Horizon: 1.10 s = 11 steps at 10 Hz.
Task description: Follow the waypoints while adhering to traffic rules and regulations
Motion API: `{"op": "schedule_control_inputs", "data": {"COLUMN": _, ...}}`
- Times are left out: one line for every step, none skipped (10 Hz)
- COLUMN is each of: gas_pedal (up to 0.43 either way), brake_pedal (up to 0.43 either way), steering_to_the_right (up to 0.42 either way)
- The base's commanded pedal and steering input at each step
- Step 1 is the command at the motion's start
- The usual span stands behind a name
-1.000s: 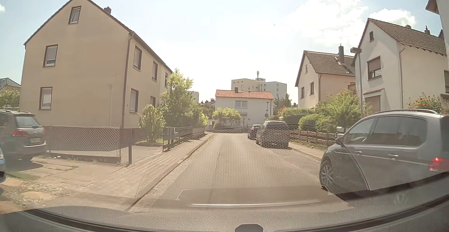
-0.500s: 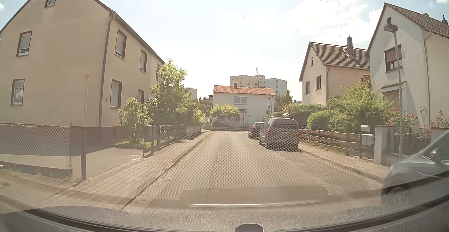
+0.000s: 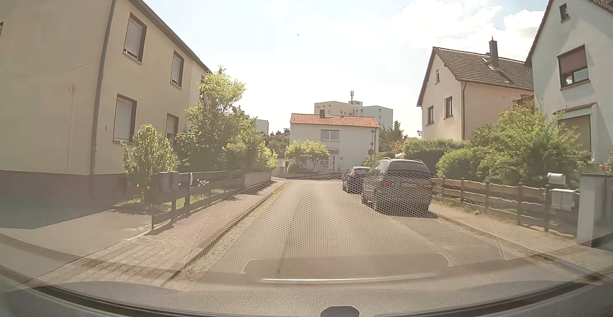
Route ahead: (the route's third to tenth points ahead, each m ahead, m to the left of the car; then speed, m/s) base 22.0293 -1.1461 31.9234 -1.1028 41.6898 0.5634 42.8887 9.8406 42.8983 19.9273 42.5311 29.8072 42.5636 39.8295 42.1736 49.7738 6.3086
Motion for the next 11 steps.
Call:
{"op": "schedule_control_inputs", "data": {"gas_pedal": 0.138, "brake_pedal": 0.000, "steering_to_the_right": 0.000}}
{"op": "schedule_control_inputs", "data": {"gas_pedal": 0.138, "brake_pedal": 0.000, "steering_to_the_right": 0.000}}
{"op": "schedule_control_inputs", "data": {"gas_pedal": 0.150, "brake_pedal": 0.000, "steering_to_the_right": -0.001}}
{"op": "schedule_control_inputs", "data": {"gas_pedal": 0.157, "brake_pedal": 0.000, "steering_to_the_right": 0.000}}
{"op": "schedule_control_inputs", "data": {"gas_pedal": 0.169, "brake_pedal": 0.000, "steering_to_the_right": -0.001}}
{"op": "schedule_control_inputs", "data": {"gas_pedal": 0.169, "brake_pedal": 0.000, "steering_to_the_right": 0.000}}
{"op": "schedule_control_inputs", "data": {"gas_pedal": 0.169, "brake_pedal": 0.000, "steering_to_the_right": 0.000}}
{"op": "schedule_control_inputs", "data": {"gas_pedal": 0.169, "brake_pedal": 0.000, "steering_to_the_right": 0.000}}
{"op": "schedule_control_inputs", "data": {"gas_pedal": 0.169, "brake_pedal": 0.000, "steering_to_the_right": 0.000}}
{"op": "schedule_control_inputs", "data": {"gas_pedal": 0.169, "brake_pedal": 0.000, "steering_to_the_right": -0.003}}
{"op": "schedule_control_inputs", "data": {"gas_pedal": 0.169, "brake_pedal": 0.000, "steering_to_the_right": -0.006}}
